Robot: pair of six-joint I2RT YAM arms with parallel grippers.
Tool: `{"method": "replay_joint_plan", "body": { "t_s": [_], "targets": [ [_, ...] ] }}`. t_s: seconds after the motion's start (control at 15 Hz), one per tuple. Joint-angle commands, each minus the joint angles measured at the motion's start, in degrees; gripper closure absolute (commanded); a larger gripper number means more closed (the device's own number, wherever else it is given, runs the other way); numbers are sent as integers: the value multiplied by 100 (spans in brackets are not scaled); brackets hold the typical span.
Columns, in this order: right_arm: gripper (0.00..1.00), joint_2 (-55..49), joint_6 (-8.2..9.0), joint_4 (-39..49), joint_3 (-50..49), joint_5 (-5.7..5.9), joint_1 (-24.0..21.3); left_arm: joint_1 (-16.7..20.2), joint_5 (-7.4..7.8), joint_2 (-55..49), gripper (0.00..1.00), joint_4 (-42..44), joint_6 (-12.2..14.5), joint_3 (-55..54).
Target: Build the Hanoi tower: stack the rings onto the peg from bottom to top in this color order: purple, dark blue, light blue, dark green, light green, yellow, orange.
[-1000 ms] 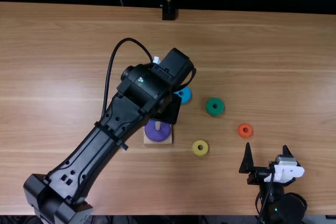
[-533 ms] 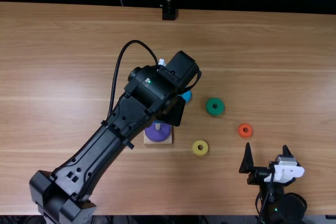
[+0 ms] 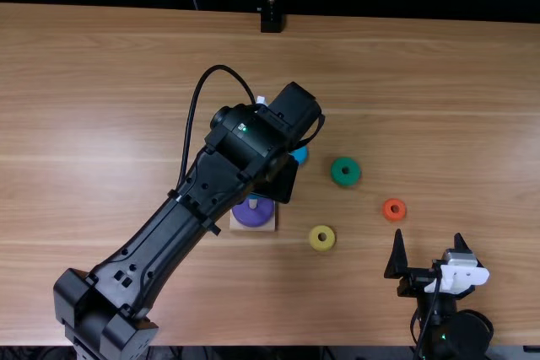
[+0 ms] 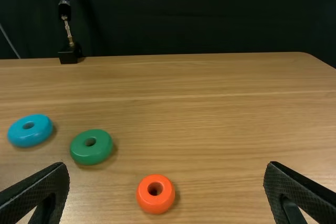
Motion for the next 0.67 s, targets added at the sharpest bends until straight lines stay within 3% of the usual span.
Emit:
{"method": "replay_joint_plan", "body": {
  "t_s": [0.0,0.07,0.13,0.47,0.6],
  "targets": [
    [0,-88,4,-96,-123,-2,-30,26,-7,100,100,-14,-32,136],
    [0,-88,4,-96,-123,-2,-30,26,4,100,98,-14,-32,118],
    [0,-88,4,-96,-123,-2,-30,35,4,100,87,-14,-32,118],
    [0,-88,4,-96,-123,-2,-30,53,78,83,0,-109,-22,-58],
    [0,-88,4,-96,-123,-2,-30,62,78,74,0,-267,-22,-93]
  ]
}}
